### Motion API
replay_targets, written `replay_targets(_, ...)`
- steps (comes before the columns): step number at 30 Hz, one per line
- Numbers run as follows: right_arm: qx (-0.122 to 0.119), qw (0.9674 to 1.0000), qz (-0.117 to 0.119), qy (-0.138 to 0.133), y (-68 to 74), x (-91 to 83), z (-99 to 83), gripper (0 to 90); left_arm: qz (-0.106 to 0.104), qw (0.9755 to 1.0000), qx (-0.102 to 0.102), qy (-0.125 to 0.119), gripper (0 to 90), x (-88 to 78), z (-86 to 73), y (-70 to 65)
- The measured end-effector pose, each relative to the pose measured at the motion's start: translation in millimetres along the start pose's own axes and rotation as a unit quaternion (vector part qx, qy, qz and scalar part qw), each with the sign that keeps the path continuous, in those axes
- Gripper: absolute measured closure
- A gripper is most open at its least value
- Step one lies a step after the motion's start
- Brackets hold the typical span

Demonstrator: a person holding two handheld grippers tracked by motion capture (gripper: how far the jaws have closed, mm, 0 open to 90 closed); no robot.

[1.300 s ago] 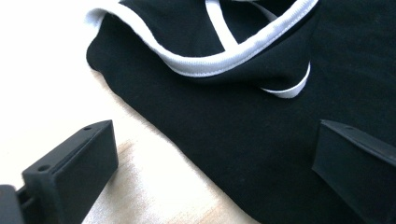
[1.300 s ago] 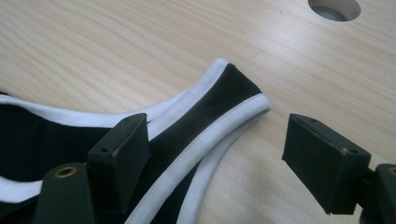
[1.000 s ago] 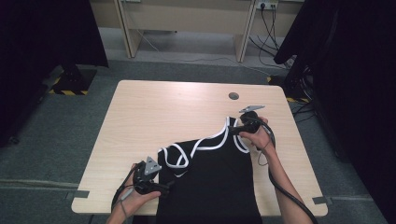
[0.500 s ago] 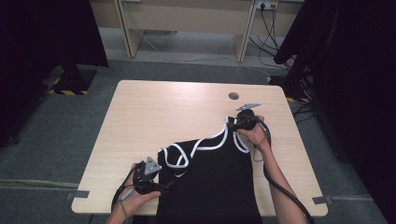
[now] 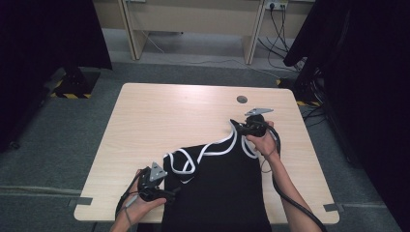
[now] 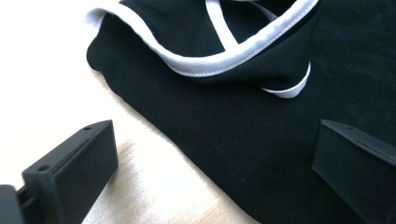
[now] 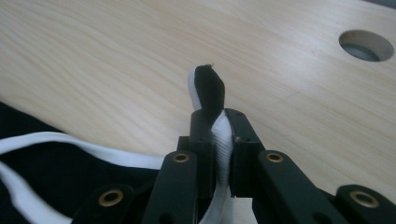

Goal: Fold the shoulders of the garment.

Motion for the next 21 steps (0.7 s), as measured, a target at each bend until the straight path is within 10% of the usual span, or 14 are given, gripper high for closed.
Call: replay_targets(21, -0.065, 0.9948, 0.037, -0.069, 80.1, -48.5, -38.4, 82.8, 0.001, 1.0000, 0.000, 0.001, 0.0, 0.0, 0.0, 0.3)
Point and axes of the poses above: each handheld gripper's, and its own axes: x roughly forward along the jaws, z roughly out of its top, y roughly to its left, the point moved 6 cm from there along x, roughly forward along the jaws, and after that the axes turned 15 degrees about z, right-handed, at the moved point
